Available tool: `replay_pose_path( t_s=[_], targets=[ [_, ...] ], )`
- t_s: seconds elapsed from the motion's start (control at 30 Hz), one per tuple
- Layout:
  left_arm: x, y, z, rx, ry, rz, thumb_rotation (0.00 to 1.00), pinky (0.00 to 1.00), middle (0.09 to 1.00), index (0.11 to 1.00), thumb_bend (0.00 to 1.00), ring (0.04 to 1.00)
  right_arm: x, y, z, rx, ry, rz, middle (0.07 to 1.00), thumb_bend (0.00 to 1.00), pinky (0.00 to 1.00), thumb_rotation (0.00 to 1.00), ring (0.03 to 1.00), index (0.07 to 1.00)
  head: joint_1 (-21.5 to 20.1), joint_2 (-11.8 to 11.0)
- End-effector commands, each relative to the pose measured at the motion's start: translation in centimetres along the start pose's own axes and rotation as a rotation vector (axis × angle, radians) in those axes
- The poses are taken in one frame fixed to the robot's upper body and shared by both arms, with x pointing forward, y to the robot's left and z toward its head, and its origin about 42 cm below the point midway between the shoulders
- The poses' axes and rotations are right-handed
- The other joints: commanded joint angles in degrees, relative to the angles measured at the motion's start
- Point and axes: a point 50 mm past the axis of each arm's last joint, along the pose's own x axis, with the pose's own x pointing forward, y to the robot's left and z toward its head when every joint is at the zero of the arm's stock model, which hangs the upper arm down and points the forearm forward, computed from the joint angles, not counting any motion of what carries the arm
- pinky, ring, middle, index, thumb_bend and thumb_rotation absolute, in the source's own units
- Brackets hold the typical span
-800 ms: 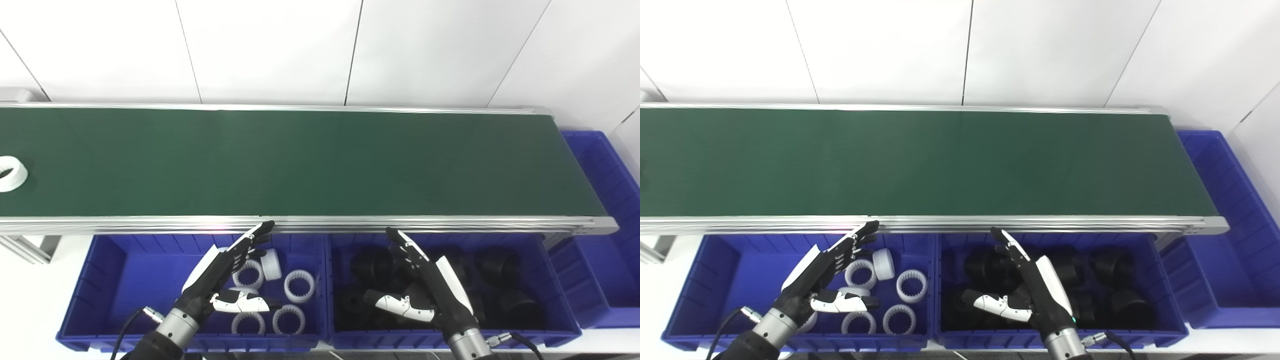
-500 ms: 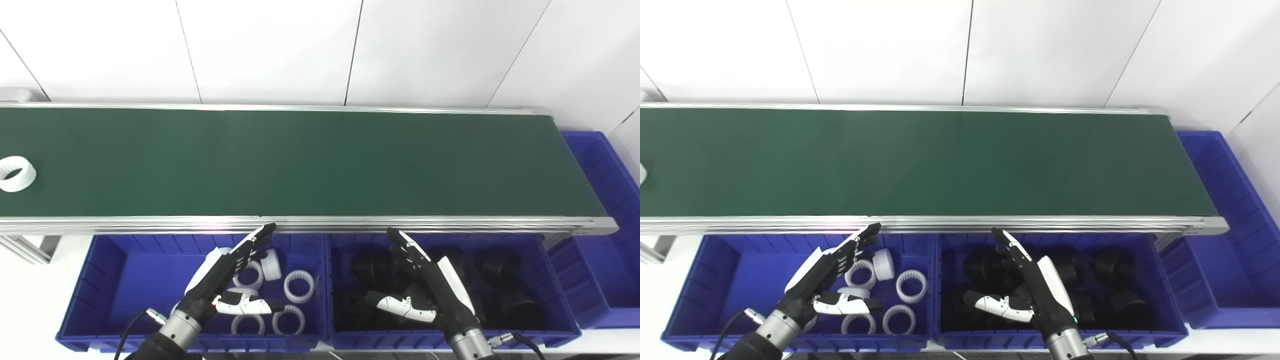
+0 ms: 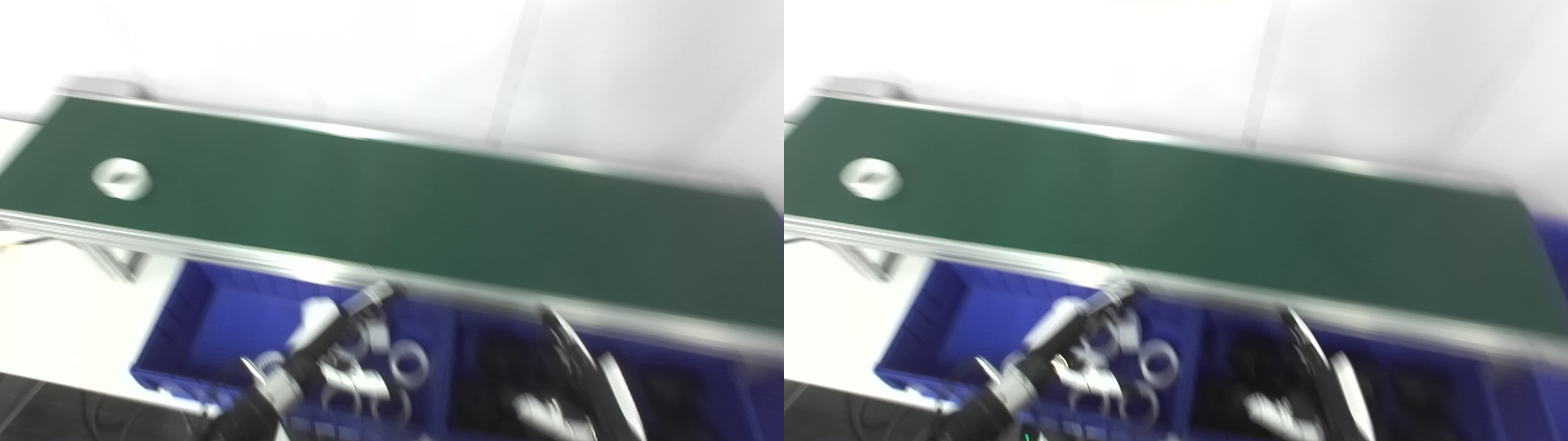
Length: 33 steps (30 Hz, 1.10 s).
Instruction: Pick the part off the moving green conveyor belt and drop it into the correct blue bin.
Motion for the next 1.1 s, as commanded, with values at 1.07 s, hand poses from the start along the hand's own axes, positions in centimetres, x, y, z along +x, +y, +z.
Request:
replay_pose_path(
  t_s=[1.07],
  targets=[
    [1.6, -0.3, 2.2, -0.079, -0.184, 0.113, 0.25, 0.78, 0.896, 0.874, 0.94, 0.863, 0.2, -0.7, -1.0, 0.001, -0.083, -0.009, 0.914, 0.62, 0.8, 0.24, 0.871, 0.944, 0.0, -4.5]
  ],
)
